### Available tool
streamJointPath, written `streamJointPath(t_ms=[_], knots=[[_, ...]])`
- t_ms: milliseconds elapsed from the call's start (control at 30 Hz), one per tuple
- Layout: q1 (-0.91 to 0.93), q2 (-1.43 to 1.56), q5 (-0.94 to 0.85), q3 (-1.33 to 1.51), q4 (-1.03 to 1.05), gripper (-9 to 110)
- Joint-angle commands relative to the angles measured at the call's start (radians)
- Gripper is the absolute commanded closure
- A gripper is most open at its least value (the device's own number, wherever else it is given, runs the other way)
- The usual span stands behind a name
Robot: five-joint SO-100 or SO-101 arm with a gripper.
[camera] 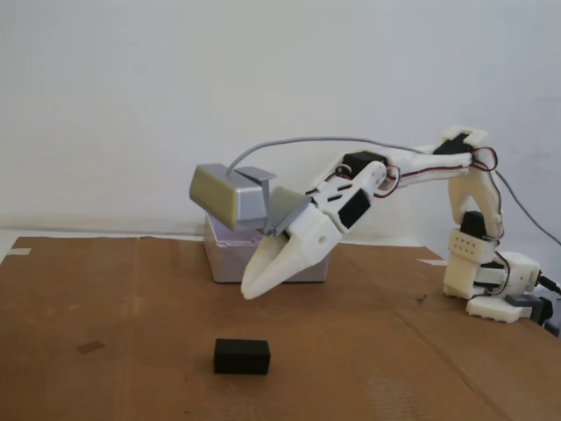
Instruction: Grasp a block and put it in the box.
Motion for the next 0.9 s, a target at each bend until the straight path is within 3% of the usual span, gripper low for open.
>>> streamJointPath(t_ms=[0,167,400,567,867], knots=[[0.021,0.055,-0.011,-0.114,0.009,101],[0.026,0.061,-0.011,-0.112,0.014,100],[0.025,0.061,-0.011,-0.120,0.014,73],[0.017,0.061,-0.006,-0.115,0.014,61],[-0.002,0.055,0.005,-0.110,0.014,52]])
